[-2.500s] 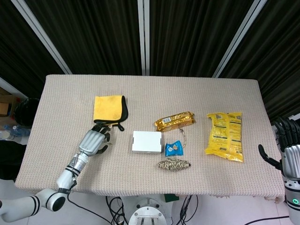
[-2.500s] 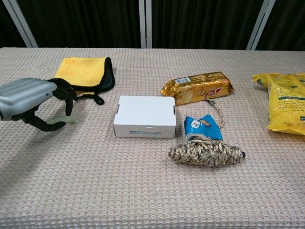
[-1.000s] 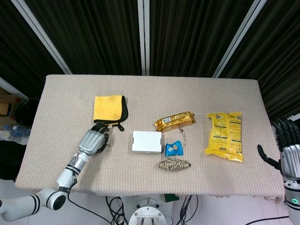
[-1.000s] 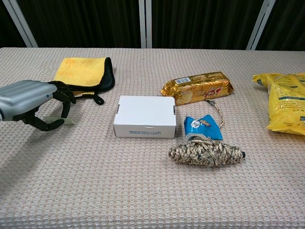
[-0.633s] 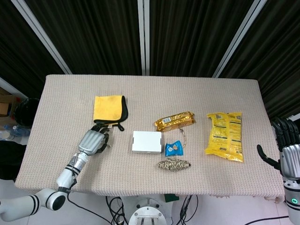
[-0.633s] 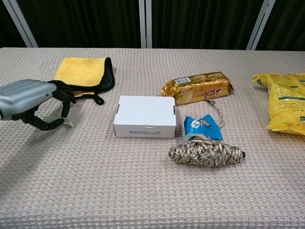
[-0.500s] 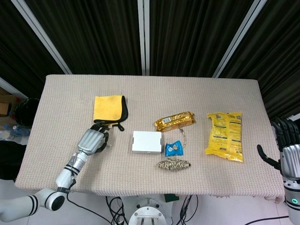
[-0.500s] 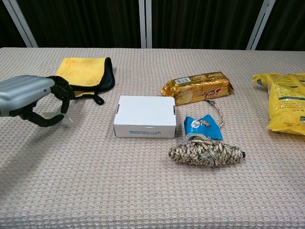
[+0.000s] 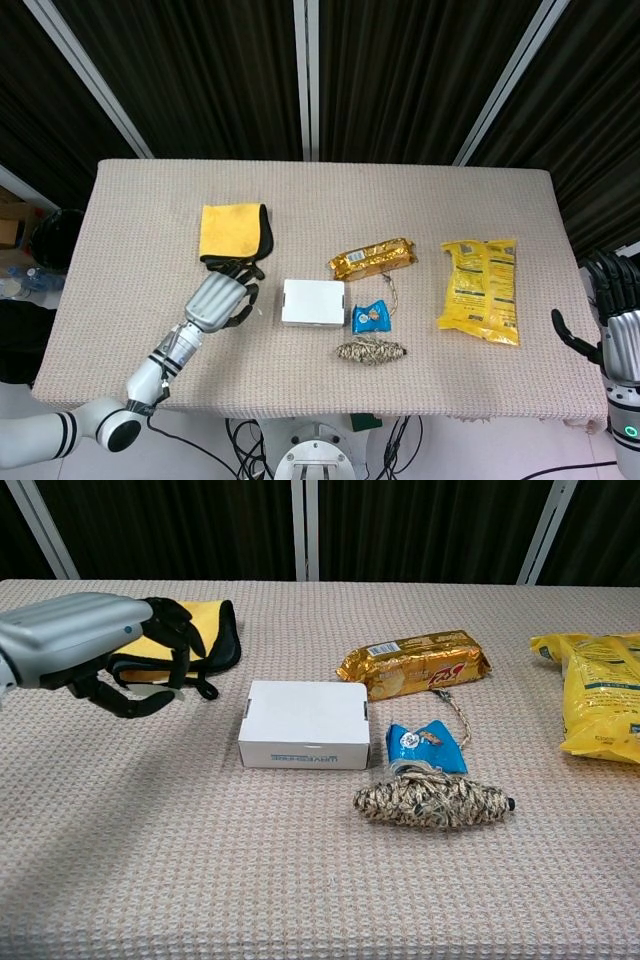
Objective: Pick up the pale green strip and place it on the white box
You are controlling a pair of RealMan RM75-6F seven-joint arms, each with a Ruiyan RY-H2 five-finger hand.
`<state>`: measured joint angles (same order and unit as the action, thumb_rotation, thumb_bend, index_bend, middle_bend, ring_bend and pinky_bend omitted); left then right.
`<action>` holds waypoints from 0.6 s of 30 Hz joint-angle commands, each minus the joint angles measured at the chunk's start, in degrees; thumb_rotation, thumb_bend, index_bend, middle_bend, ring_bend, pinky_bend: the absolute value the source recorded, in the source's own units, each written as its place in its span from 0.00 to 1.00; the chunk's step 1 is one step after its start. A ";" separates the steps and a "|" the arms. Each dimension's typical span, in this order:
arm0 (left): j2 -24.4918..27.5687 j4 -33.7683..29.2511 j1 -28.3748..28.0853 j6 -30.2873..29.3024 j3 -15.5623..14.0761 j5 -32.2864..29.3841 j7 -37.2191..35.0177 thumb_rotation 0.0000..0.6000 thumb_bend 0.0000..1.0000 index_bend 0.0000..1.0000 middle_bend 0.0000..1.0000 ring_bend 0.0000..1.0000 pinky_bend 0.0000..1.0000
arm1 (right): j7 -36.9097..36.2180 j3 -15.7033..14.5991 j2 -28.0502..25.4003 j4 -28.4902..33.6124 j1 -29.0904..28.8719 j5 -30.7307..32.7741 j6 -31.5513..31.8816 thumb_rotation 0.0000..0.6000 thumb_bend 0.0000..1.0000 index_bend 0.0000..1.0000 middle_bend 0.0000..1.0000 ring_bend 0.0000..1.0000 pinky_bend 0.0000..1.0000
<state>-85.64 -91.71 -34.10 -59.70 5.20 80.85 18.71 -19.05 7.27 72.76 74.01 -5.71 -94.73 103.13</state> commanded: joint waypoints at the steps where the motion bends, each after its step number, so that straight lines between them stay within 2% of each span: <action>1: -0.06 -3.33 -3.81 4.45 2.26 -2.89 3.64 1.00 0.42 0.59 0.27 0.09 0.20 | -0.38 0.16 -0.14 -0.06 0.24 0.20 0.41 1.00 0.32 0.00 0.00 0.00 0.00; 18: -6.40 -4.36 -15.15 10.54 8.08 -15.86 15.36 1.00 0.42 0.59 0.27 0.09 0.20 | -4.36 1.11 -0.85 -2.71 1.35 2.47 0.82 1.00 0.32 0.00 0.00 0.00 0.00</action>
<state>-91.32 -96.22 -48.15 -49.63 12.68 66.26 32.92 -23.39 8.36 71.90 71.31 -4.37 -92.29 103.95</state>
